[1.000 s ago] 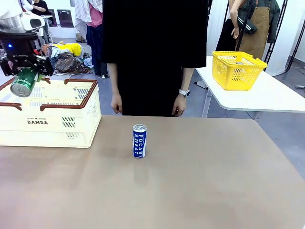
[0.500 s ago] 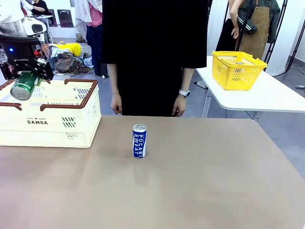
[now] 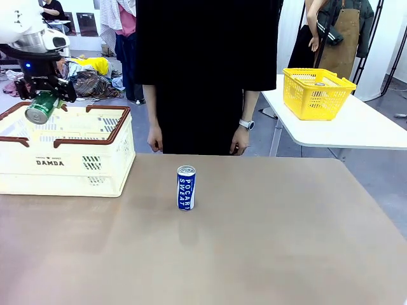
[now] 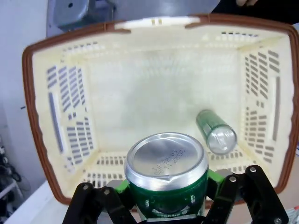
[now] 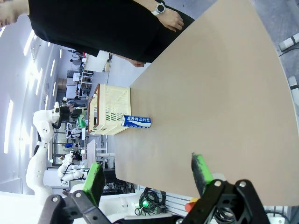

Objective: Place the drinks into the Shopping basket.
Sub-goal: Pick up one drink and place it into the Shopping basket.

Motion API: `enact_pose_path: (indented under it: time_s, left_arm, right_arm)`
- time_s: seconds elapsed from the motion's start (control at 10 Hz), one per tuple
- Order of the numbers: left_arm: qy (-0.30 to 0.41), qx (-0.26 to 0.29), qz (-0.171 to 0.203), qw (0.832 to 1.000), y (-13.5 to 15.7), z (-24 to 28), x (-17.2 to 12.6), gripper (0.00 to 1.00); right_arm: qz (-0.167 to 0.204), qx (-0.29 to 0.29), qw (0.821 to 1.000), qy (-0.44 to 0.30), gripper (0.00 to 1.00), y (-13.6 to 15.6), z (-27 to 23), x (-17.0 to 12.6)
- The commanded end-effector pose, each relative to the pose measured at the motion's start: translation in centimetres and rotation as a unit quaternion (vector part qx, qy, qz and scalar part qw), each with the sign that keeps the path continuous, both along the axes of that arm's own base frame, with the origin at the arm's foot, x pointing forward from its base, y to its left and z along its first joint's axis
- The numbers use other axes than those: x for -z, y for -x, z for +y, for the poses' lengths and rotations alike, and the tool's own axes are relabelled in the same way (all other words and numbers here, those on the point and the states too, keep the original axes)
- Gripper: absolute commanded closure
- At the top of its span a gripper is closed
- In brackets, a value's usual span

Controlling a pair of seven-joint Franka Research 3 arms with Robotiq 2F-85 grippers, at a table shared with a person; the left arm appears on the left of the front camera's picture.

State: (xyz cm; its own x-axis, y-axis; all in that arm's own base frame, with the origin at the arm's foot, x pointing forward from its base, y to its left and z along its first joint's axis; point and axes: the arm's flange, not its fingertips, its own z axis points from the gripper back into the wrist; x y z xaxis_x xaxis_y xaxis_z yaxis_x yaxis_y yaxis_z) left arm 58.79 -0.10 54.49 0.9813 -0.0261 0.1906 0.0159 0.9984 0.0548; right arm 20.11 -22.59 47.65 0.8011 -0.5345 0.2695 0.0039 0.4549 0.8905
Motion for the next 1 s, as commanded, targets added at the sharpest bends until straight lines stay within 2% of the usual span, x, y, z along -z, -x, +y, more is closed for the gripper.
enact_pose_path:
  time_s: [0.0,0.1,0.2,0.3,0.5,0.9]
  left_arm:
    - [0.017,0.017,0.035,0.999,-2.5,1.3,1.2,1.00]
    - [0.035,0.019,0.048,0.998,-2.9,1.7,3.1,1.00]
    - [0.041,0.000,0.030,0.999,-2.7,2.4,4.9,1.00]
    - [0.049,0.004,0.026,0.998,-2.6,2.9,6.0,1.00]
    - [0.037,0.009,0.015,0.999,-2.6,3.2,7.6,1.00]
    - [0.051,0.028,0.033,0.998,-2.5,4.1,10.1,1.00]
  right_arm:
    - [-0.015,-0.004,1.000,-0.002,0.00,-0.1,-0.1,-0.2]
    - [-0.015,-0.004,1.000,-0.002,0.00,-0.1,-0.1,-0.2]
    - [-0.015,-0.004,1.000,-0.002,0.00,-0.1,-0.1,-0.2]
    - [-0.015,-0.004,1.000,-0.002,0.00,-0.1,-0.1,-0.2]
    - [-0.015,-0.004,1.000,-0.002,0.00,-0.1,-0.1,-0.2]
    - [-0.015,-0.004,1.000,-0.002,0.00,-0.1,-0.1,-0.2]
